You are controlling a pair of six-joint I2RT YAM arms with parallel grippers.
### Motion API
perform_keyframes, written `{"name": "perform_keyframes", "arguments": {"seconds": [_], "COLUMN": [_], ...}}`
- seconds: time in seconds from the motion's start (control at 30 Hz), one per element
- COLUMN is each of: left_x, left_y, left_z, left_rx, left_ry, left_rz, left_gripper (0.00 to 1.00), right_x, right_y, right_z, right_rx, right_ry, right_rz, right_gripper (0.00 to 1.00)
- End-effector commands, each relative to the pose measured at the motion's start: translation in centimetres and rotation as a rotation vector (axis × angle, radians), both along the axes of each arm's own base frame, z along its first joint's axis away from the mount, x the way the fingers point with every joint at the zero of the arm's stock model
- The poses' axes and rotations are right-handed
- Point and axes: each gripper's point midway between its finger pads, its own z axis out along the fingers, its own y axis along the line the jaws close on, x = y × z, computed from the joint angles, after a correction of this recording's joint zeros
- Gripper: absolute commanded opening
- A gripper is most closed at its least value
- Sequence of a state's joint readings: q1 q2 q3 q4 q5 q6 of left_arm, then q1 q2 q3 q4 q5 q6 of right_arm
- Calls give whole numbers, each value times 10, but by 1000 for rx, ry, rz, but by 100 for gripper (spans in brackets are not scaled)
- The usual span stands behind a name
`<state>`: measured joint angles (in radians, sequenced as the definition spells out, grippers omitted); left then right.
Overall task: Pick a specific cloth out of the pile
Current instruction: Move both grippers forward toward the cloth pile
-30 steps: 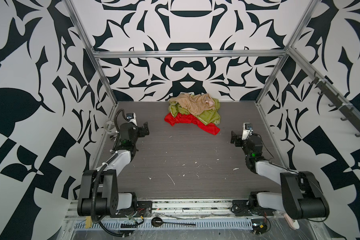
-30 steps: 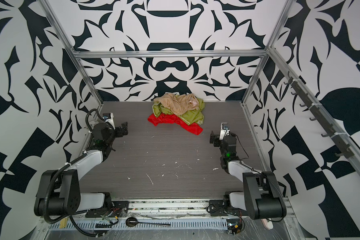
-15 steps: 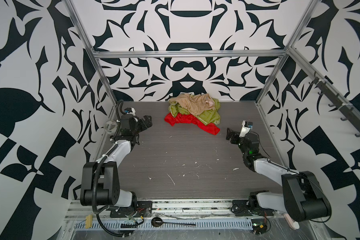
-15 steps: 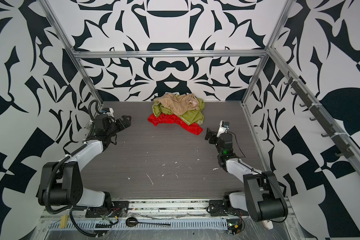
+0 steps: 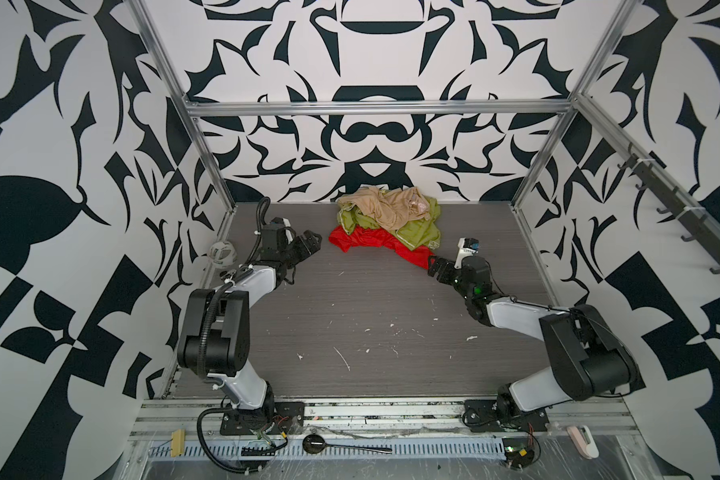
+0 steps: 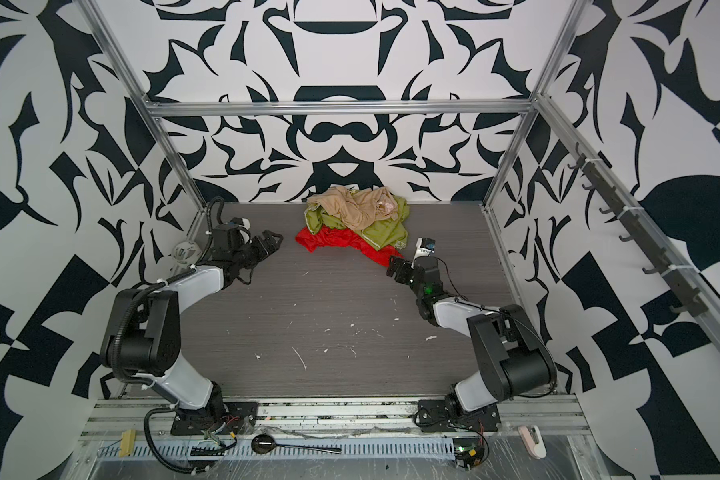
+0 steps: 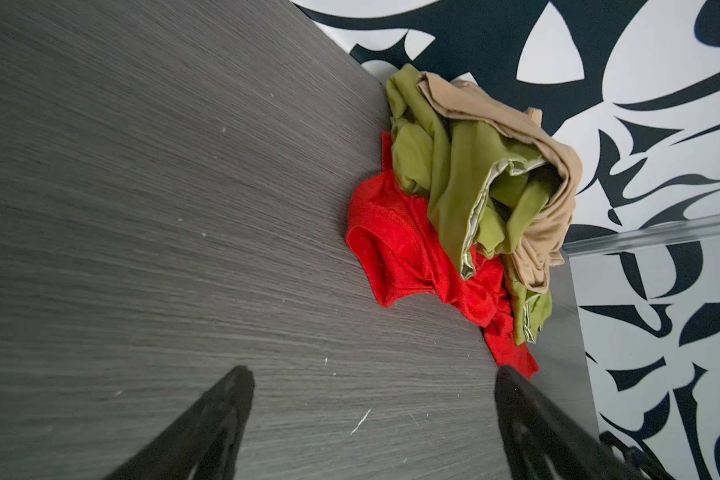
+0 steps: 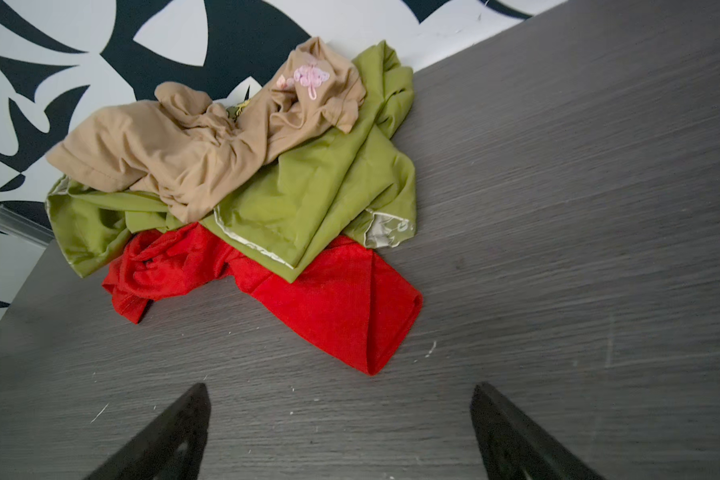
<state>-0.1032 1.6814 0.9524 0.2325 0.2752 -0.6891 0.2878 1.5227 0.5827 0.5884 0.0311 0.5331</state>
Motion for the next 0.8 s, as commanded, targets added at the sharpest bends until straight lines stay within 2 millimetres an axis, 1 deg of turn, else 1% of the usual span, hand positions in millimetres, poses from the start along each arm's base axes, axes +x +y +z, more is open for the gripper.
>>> {"name": "perform_keyframes", "arguments": {"seconds": [0.0,0.1,0.17,0.2,0.23,0.3,0.4,0.53,0.77], "left_x": [10,17,21,24,26,33,40,50,64], "left_y": [-13,-19,-24,-26,-28,-32,-37,-40,-52], "left_z": [0,-9,-15,-18,-21,-25,-32,-37,-47], "left_rx": [-92,-137,-161,-176,-191,-226,-269,-305,-336], "left_ry": [7,33,45,51,55,56,66,58,59], "left_rz": [-29,-29,-31,-26,-24,-22,-16,1,10], "left_gripper": [89,86,80,80,79,73,68,66,66], "right_x": [13,18,20,21,22,24,26,26,27], "right_y": [16,23,28,30,31,33,35,37,38], "right_z": [22,17,15,15,15,15,16,17,19], "right_rx": [70,82,86,90,92,98,116,132,135], "right_ry": [-58,-47,-43,-40,-41,-42,-43,-45,-49], "right_rz": [21,28,40,44,47,49,45,47,49], "right_gripper": [100,100,100,100,100,99,100,100,100]}}
